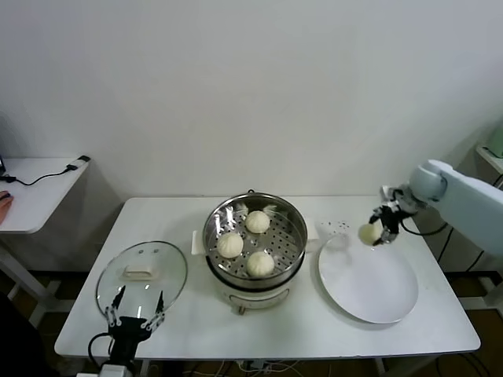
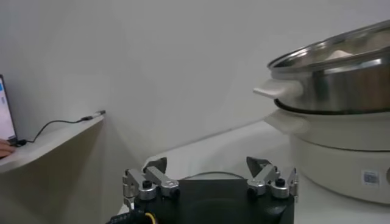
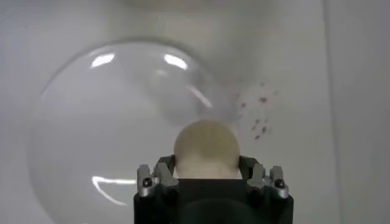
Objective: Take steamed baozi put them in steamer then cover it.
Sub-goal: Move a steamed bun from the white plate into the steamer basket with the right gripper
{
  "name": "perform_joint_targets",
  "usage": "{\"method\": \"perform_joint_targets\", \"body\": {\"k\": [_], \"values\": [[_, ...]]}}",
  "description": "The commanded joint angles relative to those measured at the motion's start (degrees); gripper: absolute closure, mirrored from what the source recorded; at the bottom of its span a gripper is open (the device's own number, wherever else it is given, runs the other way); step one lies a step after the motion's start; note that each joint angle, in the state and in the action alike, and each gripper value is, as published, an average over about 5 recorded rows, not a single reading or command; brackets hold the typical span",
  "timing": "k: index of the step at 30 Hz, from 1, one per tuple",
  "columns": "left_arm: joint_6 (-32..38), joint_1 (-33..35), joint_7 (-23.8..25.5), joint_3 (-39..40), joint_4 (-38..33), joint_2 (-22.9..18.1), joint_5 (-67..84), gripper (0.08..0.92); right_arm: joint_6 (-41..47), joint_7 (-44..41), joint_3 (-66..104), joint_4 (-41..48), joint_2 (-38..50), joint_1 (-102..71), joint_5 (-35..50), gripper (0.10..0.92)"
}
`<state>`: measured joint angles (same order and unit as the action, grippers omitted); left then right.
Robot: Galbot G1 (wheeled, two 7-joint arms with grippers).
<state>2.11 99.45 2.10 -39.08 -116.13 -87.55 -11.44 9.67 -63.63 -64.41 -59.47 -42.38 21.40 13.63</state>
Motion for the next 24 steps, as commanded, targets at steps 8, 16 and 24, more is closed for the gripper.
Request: {"method": "perform_joint_targets", "body": {"k": [8,16,24], "values": [[0.0,-0.6,0.1,2.2,-0.5,1.3,-0.1,0.177,9.6,5.7,-25.0,-12.7,-15.9,29.3,34.2,0.347],[0.7,0.2,0.1,2.4,-0.4,1.9,0.6,0.177,10.8,7.3,-29.2,-13.7,-22.5,29.0,36.9,0.347],[0.6,0.2,0.1,1.9,-0.9,2.4,1.3,0.177,11.2,9.0,-32.3,-11.0,-26.5,23.2,34.3,0.342]]}}
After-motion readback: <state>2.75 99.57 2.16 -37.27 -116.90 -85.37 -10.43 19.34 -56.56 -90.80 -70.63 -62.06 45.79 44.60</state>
